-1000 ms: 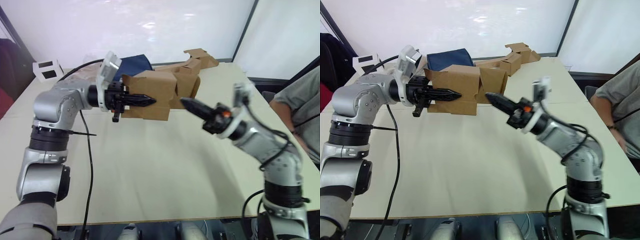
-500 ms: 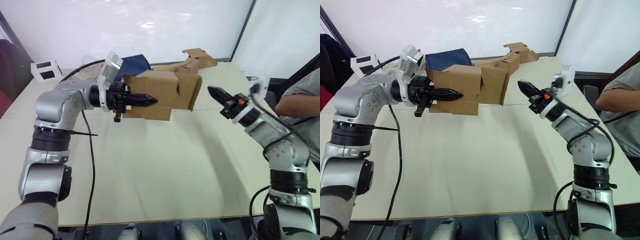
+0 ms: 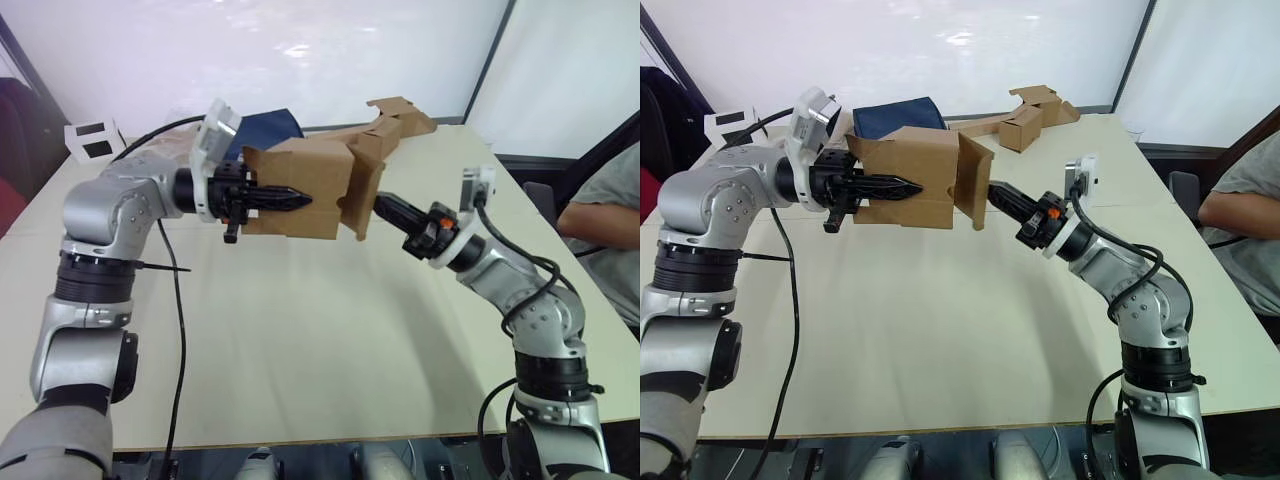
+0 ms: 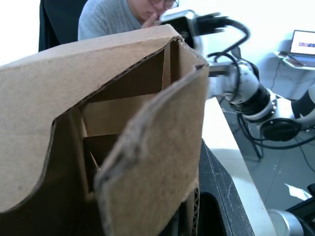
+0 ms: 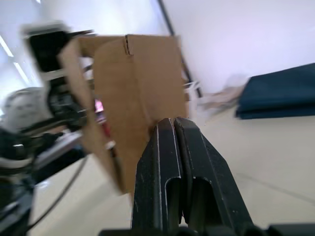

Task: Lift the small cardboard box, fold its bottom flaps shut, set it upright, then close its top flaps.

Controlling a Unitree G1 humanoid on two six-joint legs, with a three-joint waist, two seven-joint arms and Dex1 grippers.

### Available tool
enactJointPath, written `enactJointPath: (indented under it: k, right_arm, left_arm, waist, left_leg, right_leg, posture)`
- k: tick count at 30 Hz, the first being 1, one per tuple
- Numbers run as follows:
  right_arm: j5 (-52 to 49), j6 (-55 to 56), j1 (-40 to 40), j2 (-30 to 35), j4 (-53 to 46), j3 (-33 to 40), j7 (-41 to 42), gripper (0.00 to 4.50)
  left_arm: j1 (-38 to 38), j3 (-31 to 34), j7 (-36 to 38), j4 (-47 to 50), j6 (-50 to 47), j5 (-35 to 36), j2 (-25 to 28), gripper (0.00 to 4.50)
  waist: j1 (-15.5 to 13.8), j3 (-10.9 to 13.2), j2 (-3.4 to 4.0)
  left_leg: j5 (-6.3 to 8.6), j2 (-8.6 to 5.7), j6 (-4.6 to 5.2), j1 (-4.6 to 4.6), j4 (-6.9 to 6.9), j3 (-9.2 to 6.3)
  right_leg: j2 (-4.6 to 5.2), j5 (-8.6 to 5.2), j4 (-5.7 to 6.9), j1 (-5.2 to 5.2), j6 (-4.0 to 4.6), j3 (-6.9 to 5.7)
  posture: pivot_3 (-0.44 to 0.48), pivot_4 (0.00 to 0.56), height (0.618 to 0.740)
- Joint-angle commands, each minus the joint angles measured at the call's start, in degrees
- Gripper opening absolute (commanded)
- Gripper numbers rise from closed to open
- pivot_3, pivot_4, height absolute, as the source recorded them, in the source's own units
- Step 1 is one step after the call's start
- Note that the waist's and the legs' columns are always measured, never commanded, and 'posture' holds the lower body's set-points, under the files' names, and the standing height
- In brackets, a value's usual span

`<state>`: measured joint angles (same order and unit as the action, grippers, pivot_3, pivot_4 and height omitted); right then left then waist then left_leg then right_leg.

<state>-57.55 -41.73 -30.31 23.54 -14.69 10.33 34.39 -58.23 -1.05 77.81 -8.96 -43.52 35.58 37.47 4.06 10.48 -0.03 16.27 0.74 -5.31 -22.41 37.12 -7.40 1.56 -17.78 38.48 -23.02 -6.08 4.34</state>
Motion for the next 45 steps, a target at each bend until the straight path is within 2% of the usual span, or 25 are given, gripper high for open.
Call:
enactJointPath:
  k: [1,8,11,12,14,27,30,31,33,45]
  right_arm:
    - [-3.5,-0.7,-0.2,-1.0,-3.7,1.5,-1.9,0.04]
    - [-5.6,-0.4,0.8,-2.7,-4.5,1.7,-3.3,0.04]
    - [-6.5,-0.8,1.2,-2.7,-4.5,1.4,-3.0,0.76]
    - [-7.1,-1.4,1.4,-2.7,-4.4,1.2,-3.1,1.27]
    - [-8.3,-2.4,1.7,-2.6,-4.2,1.0,-3.1,1.97]
    - [-10.1,-1.9,3.1,-6.4,-3.5,0.1,-4.9,1.97]
    - [-9.1,-1.3,3.4,-7.1,-3.2,-0.1,-5.2,1.18]
    - [-8.8,-1.1,3.6,-7.2,-3.1,-0.1,-5.3,0.67]
    - [-7.9,-0.5,3.7,-7.4,-2.9,-0.3,-5.3,0.06]
    - [-5.5,1.9,3.8,-7.7,-1.6,-0.3,-5.1,0.06]
  left_arm:
    - [-0.8,1.5,-0.1,0.7,0.1,0.9,0.4,0.0]
    - [-1.1,1.2,0.1,0.2,0.2,0.7,0.3,0.0]
    - [-1.1,1.3,0.0,0.3,0.1,0.8,0.3,0.0]
    - [-1.1,1.4,0.0,0.3,0.1,0.9,0.3,0.0]
    - [-1.1,1.4,-0.3,0.3,0.3,0.6,0.4,0.0]
    - [-1.0,1.4,-0.5,0.8,0.2,0.7,0.7,0.0]
    - [-1.0,1.4,-0.4,0.8,0.3,0.6,0.7,0.0]
    - [-1.1,1.4,-0.4,0.8,0.3,0.6,0.7,0.0]
    - [-1.2,1.3,-0.3,0.7,0.2,0.6,0.7,0.0]
    - [-1.3,1.4,-0.1,0.5,0.2,0.7,0.9,0.0]
  waist:
    - [0.0,0.0,0.0]
    - [-0.1,0.0,0.0]
    - [-0.1,0.0,0.0]
    - [0.0,0.0,0.0]
    - [0.0,0.0,0.0]
    - [-0.1,0.0,0.0]
    - [0.0,0.0,0.0]
    - [0.0,0.0,0.0]
    - [-0.1,0.0,0.0]
    - [0.0,0.0,0.0]
  left_leg:
    - [0.0,0.0,0.0,0.0,-0.01,0.0]
    - [0.0,0.0,0.0,0.0,0.0,0.0]
    - [0.0,-0.01,0.0,0.0,0.0,0.0]
    - [0.0,0.0,0.0,0.0,0.0,0.0]
    - [0.0,0.0,0.0,0.0,0.0,0.0]
    - [0.0,0.0,0.0,0.0,0.0,0.0]
    - [0.0,0.0,0.0,0.0,0.0,0.0]
    - [0.0,0.0,0.0,0.0,0.0,0.0]
    - [0.0,0.0,0.0,0.0,-0.01,0.0]
    - [0.0,0.0,0.0,0.0,-0.01,0.0]
  right_leg:
    - [0.0,0.0,0.0,0.0,0.0,0.0]
    - [0.01,0.0,-0.01,0.0,0.0,0.0]
    - [0.01,0.0,-0.01,0.0,0.0,0.0]
    - [0.0,0.0,-0.01,0.0,0.0,0.0]
    - [0.0,0.0,-0.01,0.0,0.0,0.0]
    - [0.01,0.0,0.0,0.0,0.0,0.0]
    - [0.0,0.0,0.0,-0.01,0.0,0.0]
    - [0.0,0.0,0.0,-0.01,0.0,0.0]
    - [0.0,0.0,0.0,-0.01,0.0,0.0]
    - [0.0,0.0,0.0,-0.01,0.0,0.0]
  posture:
    - [0.0,0.15,0.74]
    - [0.0,0.15,0.74]
    - [0.0,0.15,0.74]
    - [0.0,0.15,0.74]
    - [0.0,0.15,0.74]
    - [0.0,0.15,0.74]
    - [0.0,0.15,0.74]
    - [0.0,0.15,0.74]
    - [0.0,0.15,0.74]
    - [0.0,0.15,0.74]
